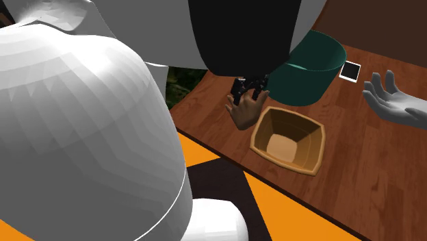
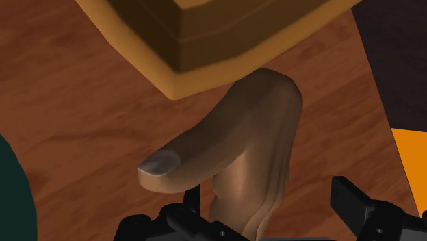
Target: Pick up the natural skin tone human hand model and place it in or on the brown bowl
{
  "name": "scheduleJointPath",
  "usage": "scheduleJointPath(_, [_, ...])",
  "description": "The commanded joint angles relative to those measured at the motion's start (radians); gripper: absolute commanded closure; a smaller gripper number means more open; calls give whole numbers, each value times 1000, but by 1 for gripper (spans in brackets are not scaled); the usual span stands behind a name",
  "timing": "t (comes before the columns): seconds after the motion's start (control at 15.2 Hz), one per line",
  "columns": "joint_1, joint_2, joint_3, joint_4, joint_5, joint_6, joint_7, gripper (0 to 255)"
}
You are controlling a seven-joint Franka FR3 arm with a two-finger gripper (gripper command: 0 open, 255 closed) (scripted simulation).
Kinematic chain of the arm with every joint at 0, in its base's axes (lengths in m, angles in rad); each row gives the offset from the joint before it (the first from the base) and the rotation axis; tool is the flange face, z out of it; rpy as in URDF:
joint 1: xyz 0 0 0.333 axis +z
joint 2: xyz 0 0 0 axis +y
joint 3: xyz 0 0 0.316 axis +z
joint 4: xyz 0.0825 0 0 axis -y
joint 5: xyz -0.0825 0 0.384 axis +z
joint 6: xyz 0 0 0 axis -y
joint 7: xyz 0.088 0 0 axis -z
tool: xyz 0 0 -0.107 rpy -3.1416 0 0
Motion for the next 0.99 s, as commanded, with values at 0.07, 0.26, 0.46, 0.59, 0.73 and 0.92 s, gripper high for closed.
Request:
scheduleJointPath(0.07, [1, -1, 1, -5, 1, 5, 1, 0])
scheduleJointPath(0.26, [1, -1, 1, -5, 1, 5, 1, 0])
scheduleJointPath(0.46, [1, -1, 1, -5, 0, 5, 1, 255])
scheduleJointPath(0.59, [1, -1, 1, -5, 0, 5, 1, 255])
scheduleJointPath(0.73, [1, -2, 1, -6, 0, 5, 2, 255])
scheduleJointPath(0.92, [1, -1, 1, -5, 0, 5, 2, 255])
